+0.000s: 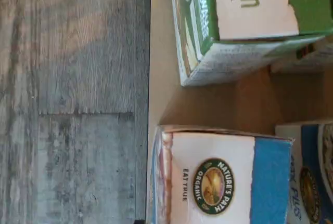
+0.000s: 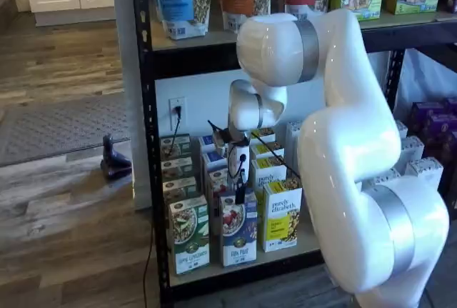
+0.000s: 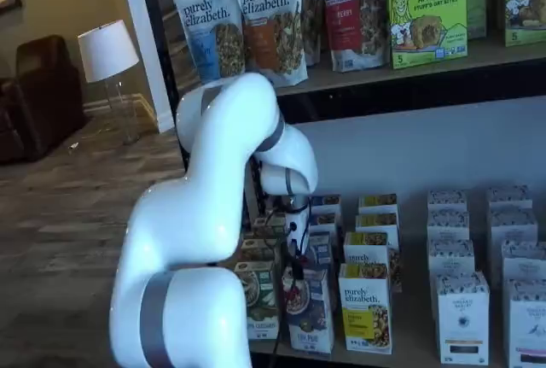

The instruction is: Pick up the blue and white box that is on the bottom shelf, the second box from the left

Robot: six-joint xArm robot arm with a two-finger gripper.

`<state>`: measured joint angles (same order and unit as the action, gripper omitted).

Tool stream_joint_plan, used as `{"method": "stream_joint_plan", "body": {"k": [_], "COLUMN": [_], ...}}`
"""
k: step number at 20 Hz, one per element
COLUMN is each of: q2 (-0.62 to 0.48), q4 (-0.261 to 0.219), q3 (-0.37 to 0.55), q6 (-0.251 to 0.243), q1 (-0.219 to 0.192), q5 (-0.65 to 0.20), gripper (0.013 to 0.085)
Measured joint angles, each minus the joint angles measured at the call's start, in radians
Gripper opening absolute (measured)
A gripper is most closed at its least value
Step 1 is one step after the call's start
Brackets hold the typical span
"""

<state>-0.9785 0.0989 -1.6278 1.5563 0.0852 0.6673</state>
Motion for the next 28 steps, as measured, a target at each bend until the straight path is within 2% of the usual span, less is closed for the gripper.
{"method": "stream_joint_plan", "body": {"k": [15, 20, 28], "q2": [-0.126, -0.145, -0.151], "q4": [-0.087, -0.126, -0.144], "q3": [-0.123, -0.132, -0.117], "q6": [-0.079, -0.116, -0.128], "q1": [0.009, 0.015, 0.012], "q5": [0.03, 0.034, 0.019], "gripper": [0.085, 0.085, 0.085]}}
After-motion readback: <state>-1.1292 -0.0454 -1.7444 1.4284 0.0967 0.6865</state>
